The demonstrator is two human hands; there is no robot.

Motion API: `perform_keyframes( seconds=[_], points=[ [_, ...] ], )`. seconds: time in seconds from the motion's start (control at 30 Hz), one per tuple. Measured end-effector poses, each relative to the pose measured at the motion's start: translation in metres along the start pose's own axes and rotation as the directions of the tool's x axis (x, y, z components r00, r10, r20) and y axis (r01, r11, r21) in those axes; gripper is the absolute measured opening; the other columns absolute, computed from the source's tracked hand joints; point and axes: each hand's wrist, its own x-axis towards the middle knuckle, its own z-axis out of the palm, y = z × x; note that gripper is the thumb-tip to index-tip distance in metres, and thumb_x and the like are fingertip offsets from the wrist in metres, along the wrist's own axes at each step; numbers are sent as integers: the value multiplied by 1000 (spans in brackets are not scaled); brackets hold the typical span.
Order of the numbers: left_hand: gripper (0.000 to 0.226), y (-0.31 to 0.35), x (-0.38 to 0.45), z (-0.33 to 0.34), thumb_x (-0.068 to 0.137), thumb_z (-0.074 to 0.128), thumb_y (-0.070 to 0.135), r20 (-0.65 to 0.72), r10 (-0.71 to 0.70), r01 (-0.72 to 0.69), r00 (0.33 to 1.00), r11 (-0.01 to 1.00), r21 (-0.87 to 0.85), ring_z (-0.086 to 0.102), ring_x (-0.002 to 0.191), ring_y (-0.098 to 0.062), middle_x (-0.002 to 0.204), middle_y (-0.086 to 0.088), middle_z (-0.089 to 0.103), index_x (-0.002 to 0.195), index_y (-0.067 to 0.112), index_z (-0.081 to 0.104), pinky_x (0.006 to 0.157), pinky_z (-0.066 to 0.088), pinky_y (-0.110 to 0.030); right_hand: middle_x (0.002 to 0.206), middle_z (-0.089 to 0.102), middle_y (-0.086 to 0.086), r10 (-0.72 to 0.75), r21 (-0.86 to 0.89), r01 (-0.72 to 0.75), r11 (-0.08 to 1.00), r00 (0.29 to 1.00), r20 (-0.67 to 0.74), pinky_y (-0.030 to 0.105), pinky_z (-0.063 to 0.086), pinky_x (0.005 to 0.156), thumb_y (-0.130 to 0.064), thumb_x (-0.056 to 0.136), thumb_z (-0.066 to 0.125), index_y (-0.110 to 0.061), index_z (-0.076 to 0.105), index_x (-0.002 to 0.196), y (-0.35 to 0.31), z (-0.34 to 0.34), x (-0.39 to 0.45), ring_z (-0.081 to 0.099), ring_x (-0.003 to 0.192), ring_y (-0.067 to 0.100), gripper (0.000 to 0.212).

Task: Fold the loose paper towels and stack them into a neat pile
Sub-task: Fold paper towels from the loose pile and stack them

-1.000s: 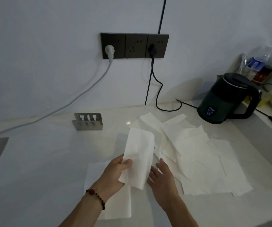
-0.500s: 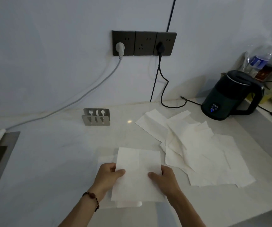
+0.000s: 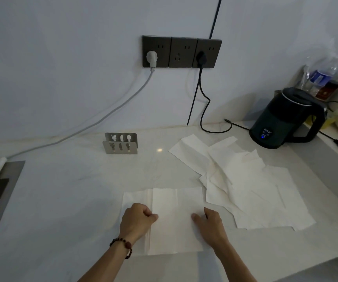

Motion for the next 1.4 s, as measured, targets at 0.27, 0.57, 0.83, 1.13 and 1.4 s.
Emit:
perform_keyframes(
  seconds=[0.27,0.57,0.83,1.13,1.4],
  points=[
    [21,-5,2,-4,77,77,29,-12,-32,32,999,999,3,65,67,-8,68,6,69,68,12,69,68,57,-28,71,54,6,31,-16,-30,999,999,20,30,41,61,-33,86,60,1,54,75,-1,5,6,48,63,18,36],
    [25,-11,5,-1,77,78,30,-20,-47,48,999,999,8,66,66,-11,65,3,69,65,12,68,70,57,-31,67,50,3,-3,-79,7,997,999,50,28,35,56,-28,89,60,-11,48,68,-10,6,4,44,59,16,30],
    [24,-16,6,-1,76,78,35,-39,-49,50,998,999,14,65,67,-9,67,7,67,67,17,65,68,57,-30,78,55,-1,-32,-147,28,989,999,-26,31,44,67,-27,89,62,-17,52,86,-15,9,1,52,71,16,15],
    [17,-35,-1,-22,90,58,41,-272,30,38,962,970,242,57,69,-6,79,12,58,84,25,55,59,47,-24,130,60,0,-600,-604,593,532,768,225,38,50,94,-56,77,53,-28,58,120,-24,47,-12,57,121,24,52],
    [19,-48,0,-31,85,65,41,-260,-99,155,961,966,207,59,71,-7,79,12,61,81,24,59,57,44,-23,144,51,2,-466,-650,661,374,740,484,46,40,100,-80,67,43,-35,48,133,-24,55,-10,49,132,27,80]
  ],
)
